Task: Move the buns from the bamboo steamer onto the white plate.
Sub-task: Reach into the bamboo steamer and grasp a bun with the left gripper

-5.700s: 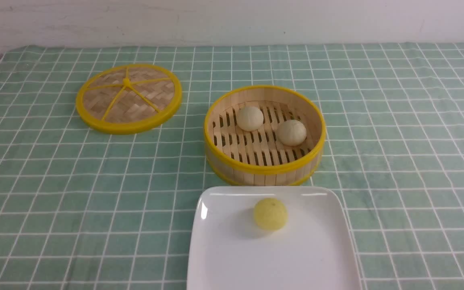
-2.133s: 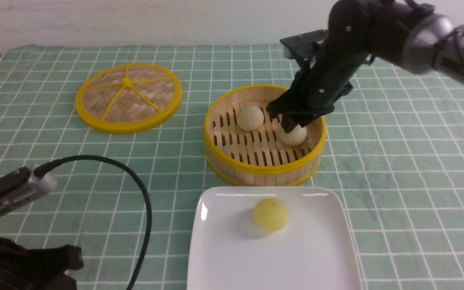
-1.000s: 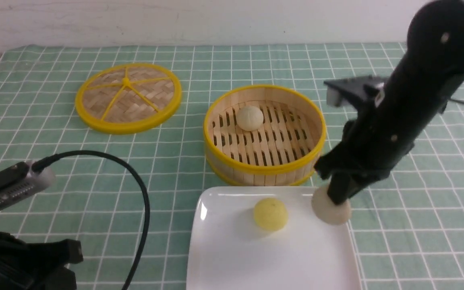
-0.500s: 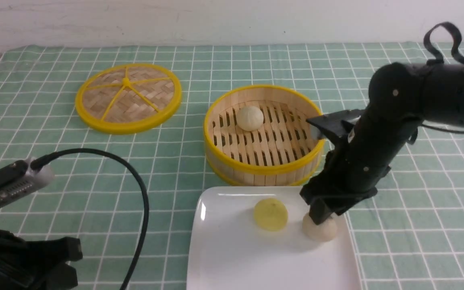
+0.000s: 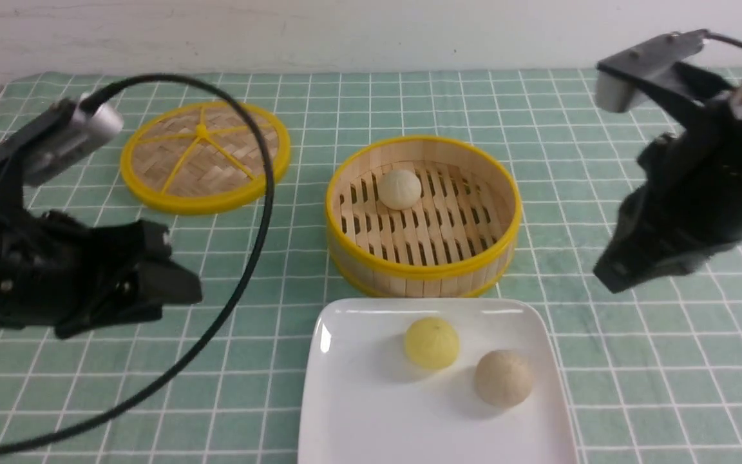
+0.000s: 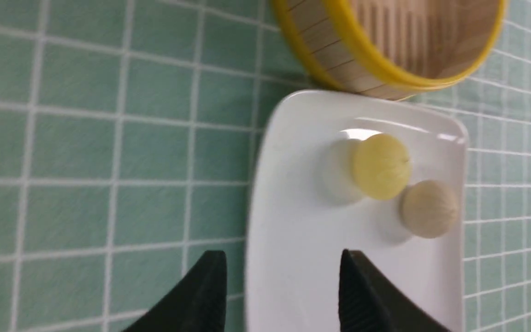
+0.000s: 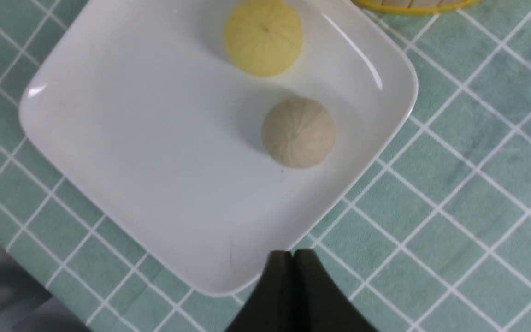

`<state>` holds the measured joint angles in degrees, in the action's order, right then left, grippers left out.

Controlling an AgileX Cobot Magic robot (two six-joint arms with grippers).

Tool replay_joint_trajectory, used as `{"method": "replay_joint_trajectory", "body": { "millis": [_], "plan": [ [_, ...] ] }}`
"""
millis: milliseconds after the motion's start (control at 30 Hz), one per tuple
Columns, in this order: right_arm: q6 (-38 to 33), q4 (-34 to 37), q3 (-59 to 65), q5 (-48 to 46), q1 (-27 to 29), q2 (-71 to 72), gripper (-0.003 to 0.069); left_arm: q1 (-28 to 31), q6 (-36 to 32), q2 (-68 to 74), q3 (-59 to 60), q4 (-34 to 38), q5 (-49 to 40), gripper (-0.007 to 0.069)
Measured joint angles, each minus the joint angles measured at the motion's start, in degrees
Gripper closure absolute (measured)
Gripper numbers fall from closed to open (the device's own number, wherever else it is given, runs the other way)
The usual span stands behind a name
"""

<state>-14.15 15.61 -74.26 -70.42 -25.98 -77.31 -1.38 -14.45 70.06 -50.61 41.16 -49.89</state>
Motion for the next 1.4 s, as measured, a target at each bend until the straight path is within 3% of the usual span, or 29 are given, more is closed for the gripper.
{"method": "replay_joint_trajectory", "body": {
  "millis": [167, 367, 467, 633, 767, 867, 1033, 1100, 1300, 1400],
  "plan": [
    [-0.17, -0.85, 10.16, -0.44, 0.00, 13.12, 0.0673, -3.80, -8.17, 11.81, -9.90, 8.08, -2.41, 0.0260],
    [-0.21, -0.85, 26.10, 6.77, 0.00, 26.76, 0.0672, -14.76, -7.64, 30.59, -29.13, 6.58, -1.05, 0.0258],
    [-0.21, -0.98, 31.78, 9.87, 0.00, 30.93, 0.0672, -18.83, -2.55, 39.33, -41.40, -0.73, -1.09, 0.0258],
    [-0.21, -2.09, 37.81, 12.97, 0.00, 33.49, 0.0668, -24.15, 10.91, 53.31, -61.62, -22.11, -4.85, 0.0258],
    [-0.21, -2.38, 38.48, 15.94, 0.00, 33.49, 0.0666, -27.18, 18.57, 61.05, -72.12, -34.19, -7.61, 0.0258],
    [-0.21, -2.38, 38.48, 18.32, 0.00, 33.49, 0.0664, -28.67, 21.07, 64.31, -76.14, -39.79, -8.01, 0.0258],
    [-0.21, -2.38, 38.48, 19.24, 0.00, 33.49, 0.0664, -29.28, 22.28, 67.24, -77.13, -42.53, -6.24, 0.0267],
    [-0.21, -2.38, 38.48, 19.29, 0.00, 33.49, 0.0664, -29.28, 23.22, 67.92, -77.21, -42.63, -5.97, 0.0293],
    [-0.21, -2.42, 38.48, 19.41, 0.00, 33.49, 0.0659, -29.28, 25.36, 67.60, -77.58, -42.62, -7.23, 0.0578],
    [-0.21, -2.42, 38.48, 19.36, 0.00, 33.49, 0.0658, -29.28, 25.51, 65.58, -77.51, -41.16, -9.03, 0.0596]
  ]
}}
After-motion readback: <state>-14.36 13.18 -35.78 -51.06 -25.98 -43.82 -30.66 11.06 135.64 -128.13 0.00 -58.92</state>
